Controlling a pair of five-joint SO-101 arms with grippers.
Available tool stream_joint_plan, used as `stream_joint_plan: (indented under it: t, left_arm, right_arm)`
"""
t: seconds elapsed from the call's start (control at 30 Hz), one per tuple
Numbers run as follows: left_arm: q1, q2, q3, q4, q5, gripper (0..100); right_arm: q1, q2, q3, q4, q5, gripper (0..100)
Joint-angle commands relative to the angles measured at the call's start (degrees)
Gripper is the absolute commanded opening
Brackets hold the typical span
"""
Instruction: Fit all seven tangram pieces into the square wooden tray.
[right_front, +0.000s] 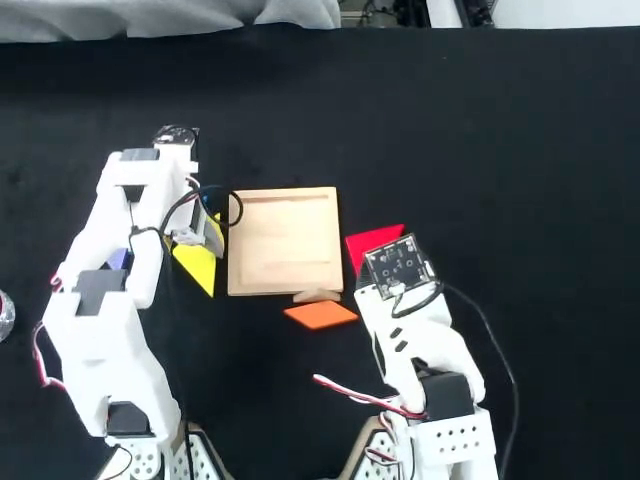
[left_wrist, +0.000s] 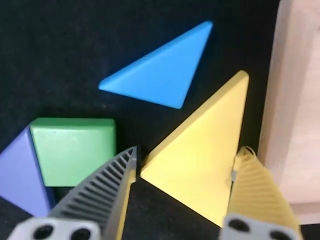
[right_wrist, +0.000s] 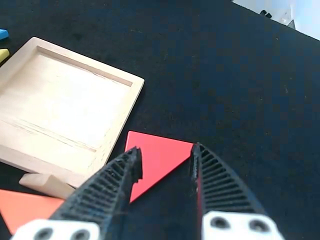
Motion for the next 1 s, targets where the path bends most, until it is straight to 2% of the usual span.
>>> stream_joint_plan:
  t: [0.0,0.2,0.57,0.7,0.8,0.97]
  left_arm:
    - [-0.84,0.97,-1.54,0.18,0.09,20]
    - [-0.75,0.53,-2.59,0.53,3.96,12]
    - [-0.66,-14.68,-6.73,8.53,4.22,12]
    - [1.8,-19.25,-6.99,8.79,-2.55,12]
    - [6.37,-21.54,-6.2,10.29,-6.95,12]
    - [15.69,-22.24,-5.67,12.92,-25.05,12]
  right_arm:
    - [0.62,6.64,0.22,-0.53,-0.53,17.0]
    - [0.62,6.64,0.22,-0.53,-0.53,17.0]
    - [0.62,6.64,0.22,-0.53,-0.53,17.0]
    - [0.7,6.64,0.22,-0.53,-0.53,17.0]
    - [2.2,6.64,-0.13,-0.79,-0.53,17.0]
    - [6.77,6.64,-1.54,-1.49,-1.05,17.0]
